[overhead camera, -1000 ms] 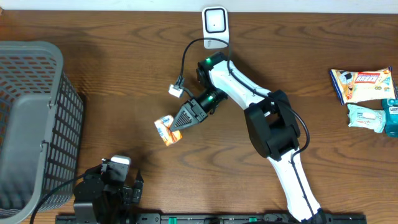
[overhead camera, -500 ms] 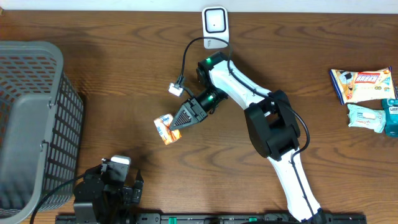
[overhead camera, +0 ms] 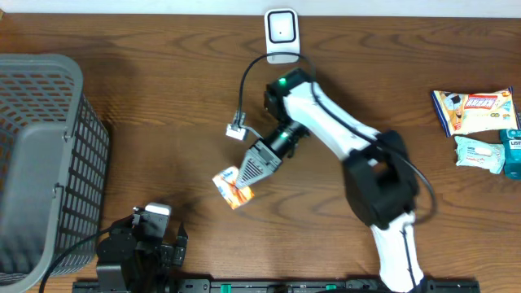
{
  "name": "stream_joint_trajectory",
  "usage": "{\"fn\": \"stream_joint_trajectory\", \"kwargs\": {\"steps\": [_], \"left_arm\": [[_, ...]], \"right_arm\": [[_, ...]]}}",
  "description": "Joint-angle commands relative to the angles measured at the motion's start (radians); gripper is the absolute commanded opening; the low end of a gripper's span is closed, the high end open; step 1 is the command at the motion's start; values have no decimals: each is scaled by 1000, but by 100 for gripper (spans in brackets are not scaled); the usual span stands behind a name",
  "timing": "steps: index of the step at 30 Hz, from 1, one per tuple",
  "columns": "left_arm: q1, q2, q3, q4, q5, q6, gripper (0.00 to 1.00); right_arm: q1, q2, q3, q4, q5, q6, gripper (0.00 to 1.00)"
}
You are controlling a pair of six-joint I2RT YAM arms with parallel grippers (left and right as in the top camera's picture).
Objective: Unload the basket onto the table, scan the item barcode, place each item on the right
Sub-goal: 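Lift the orange tissue pack and carry it toward the scanner, then hold the orange tissue pack in front of the scanner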
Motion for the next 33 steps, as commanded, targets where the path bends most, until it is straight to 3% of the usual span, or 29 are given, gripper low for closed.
{"fn": "stream_joint_trajectory", "kwargs": {"steps": [1,7,11,14,17,20,24,28,33], "left_arm": [[5,-1,-2,-2,-5,-13,98],[5,-1,-2,-2,-5,-13,98],[5,-1,-2,-2,-5,-13,98],[5,-1,-2,-2,-5,-13,98],[5,-1,-2,-2,-5,-13,98],[5,-1,-2,-2,-5,-13,98],[5,-1,-2,-2,-5,-13,98],[5,-1,-2,-2,-5,-13,98],[5,-1,-2,-2,-5,-13,98]], "right_arm": [[-3,-163,-101,0,45,-18,1],[-3,-298,-245,17,89,-78,1],[-6,-323,-311,146,145,16,2],[-11,-323,-323,330,308,328,1],[-11,-323,-321,514,688,745,1],[-7,-323,-311,593,1017,936,1],[-19,-323,-284,725,1247,936,1],[-31,-322,-283,982,1454,811,1],[-65,-322,-278,1232,1537,726,1]]}}
